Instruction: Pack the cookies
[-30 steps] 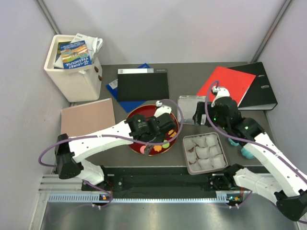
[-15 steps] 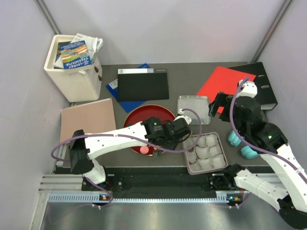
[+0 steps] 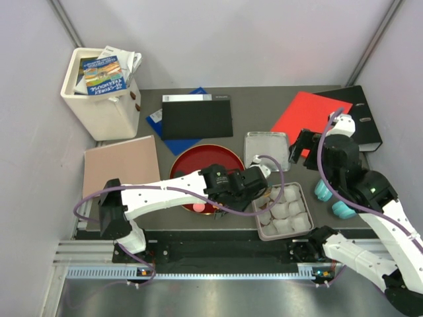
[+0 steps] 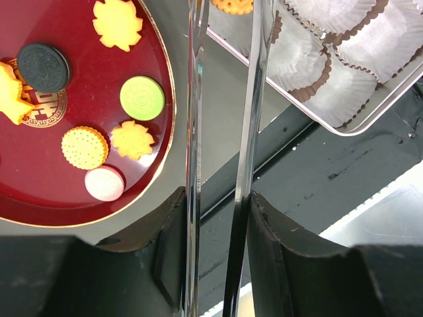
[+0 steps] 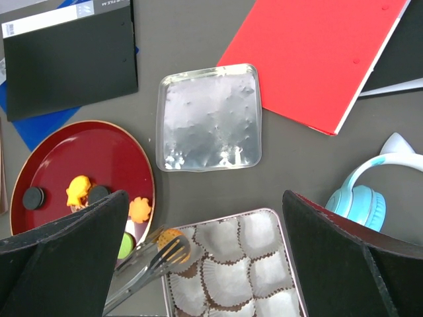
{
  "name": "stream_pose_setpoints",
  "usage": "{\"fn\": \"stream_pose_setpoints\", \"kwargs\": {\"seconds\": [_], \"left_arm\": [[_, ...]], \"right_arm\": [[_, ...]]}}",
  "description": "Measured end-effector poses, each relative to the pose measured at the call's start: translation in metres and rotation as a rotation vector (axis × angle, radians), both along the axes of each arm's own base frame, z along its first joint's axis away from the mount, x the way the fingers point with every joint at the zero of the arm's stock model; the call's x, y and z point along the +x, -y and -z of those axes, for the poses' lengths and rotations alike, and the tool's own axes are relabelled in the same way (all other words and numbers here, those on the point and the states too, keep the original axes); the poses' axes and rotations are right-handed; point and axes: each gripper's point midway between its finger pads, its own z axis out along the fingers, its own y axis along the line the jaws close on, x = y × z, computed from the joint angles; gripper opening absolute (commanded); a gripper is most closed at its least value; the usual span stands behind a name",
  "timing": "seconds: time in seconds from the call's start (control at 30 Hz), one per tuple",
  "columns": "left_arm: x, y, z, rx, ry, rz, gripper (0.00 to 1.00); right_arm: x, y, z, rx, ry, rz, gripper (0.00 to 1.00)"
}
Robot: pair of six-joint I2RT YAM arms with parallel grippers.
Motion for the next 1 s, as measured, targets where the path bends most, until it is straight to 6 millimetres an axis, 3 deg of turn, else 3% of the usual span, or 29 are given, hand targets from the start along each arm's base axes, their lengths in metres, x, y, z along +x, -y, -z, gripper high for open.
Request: {"fn": "stream_pose_setpoints", "kwargs": {"seconds": [0.37,0.73,1.0], "left_arm": [[0.001,0.000,0.002,0.009,0.010,-0.004,0.35],[0.003,-0.004,0.007,0.029,0.019,-0.012,0.57],[0.008,-0.006,0.006,0.036,0.049,-0.029,0.61]], "right_arm": [[0.002,-0.004,0.003,-0.002,-0.014,-0.010,0.99],[0.002,-0.004,0.005,-0.003,-0.015,-0.011,0.99],[0.003,-0.005,0.010,-0.008,-0.026,-0.015,0.99]]}}
